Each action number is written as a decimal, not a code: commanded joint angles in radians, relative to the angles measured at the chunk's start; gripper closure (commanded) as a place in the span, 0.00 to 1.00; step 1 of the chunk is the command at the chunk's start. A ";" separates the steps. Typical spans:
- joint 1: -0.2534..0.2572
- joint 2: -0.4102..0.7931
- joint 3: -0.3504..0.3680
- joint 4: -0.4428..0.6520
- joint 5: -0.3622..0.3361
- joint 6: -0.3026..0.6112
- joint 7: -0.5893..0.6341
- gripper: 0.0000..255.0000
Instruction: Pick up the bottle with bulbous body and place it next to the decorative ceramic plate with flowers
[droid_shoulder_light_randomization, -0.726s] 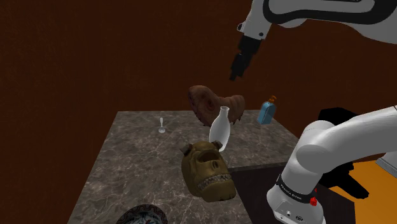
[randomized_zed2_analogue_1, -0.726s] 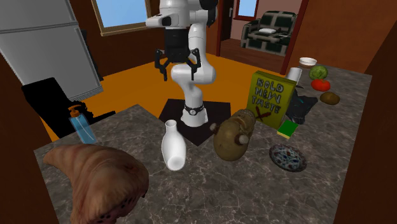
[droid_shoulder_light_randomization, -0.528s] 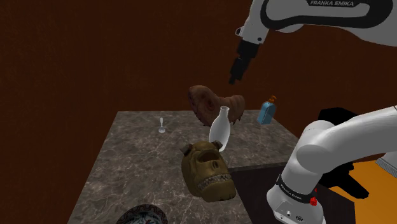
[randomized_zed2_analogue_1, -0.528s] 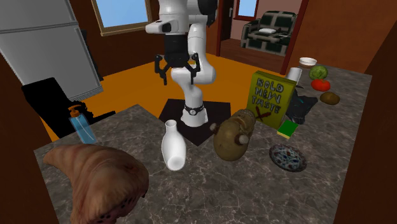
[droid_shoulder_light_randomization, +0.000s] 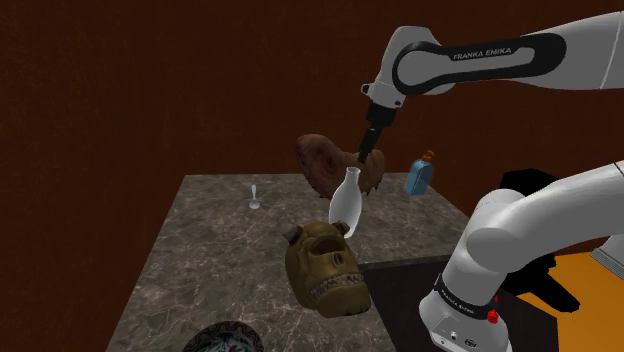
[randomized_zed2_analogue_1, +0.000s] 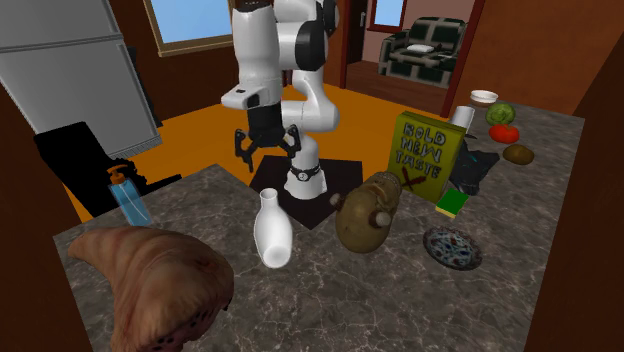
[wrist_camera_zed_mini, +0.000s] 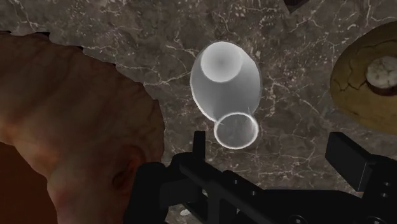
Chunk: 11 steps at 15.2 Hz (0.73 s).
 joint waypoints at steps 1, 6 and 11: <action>0.005 0.036 -0.020 -0.043 -0.010 0.071 -0.043 0.00; 0.009 0.088 -0.044 -0.107 -0.019 0.180 -0.087 0.00; 0.011 0.123 -0.048 -0.147 -0.018 0.254 -0.089 0.00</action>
